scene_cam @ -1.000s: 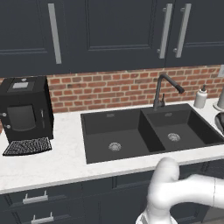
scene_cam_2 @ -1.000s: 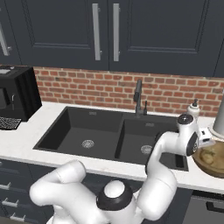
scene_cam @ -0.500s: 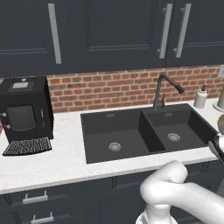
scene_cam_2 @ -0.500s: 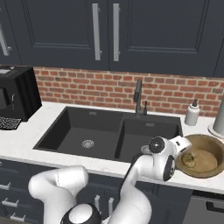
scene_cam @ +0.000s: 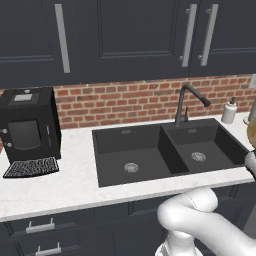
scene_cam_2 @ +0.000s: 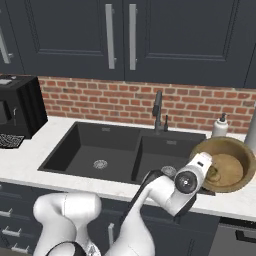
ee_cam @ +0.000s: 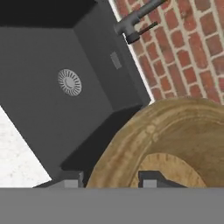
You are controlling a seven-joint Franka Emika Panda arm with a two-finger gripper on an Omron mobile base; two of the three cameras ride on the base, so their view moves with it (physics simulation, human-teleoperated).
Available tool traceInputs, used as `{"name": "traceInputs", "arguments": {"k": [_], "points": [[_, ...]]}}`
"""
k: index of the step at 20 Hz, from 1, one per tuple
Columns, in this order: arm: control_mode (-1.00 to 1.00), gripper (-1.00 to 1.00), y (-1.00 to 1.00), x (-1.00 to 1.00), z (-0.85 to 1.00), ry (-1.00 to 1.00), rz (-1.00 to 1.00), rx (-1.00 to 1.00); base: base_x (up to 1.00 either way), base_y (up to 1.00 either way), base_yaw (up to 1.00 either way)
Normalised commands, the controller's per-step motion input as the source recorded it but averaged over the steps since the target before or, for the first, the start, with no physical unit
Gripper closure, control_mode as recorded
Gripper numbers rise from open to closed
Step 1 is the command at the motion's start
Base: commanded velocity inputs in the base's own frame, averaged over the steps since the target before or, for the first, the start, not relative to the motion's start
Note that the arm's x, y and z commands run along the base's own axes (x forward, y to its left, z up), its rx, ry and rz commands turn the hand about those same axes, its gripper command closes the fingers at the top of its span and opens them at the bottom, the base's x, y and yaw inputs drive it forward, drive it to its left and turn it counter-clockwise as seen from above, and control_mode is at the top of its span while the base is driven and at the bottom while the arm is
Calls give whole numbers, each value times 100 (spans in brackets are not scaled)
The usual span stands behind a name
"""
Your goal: Pick the onion from the sink and place it in the bowl. Then pick the bowl and place it in the microwave. Then close the microwave door and press the start button.
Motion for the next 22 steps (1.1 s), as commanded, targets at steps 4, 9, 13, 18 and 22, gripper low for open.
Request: {"name": "traceInputs", "arguments": {"k": [4,9,13,18,22], "points": [[-100,100,26,-41,67,18,39,-26,0,0,0],[-100,100,25,-49,59,28,33,-25,0,0,0],[-100,100,36,-52,33,26,25,-21,0,0,0],[-100,100,90,-65,1,11,6,-4,0,0,0],[-100,100,100,-62,0,-8,6,0,0,0,0]]}}
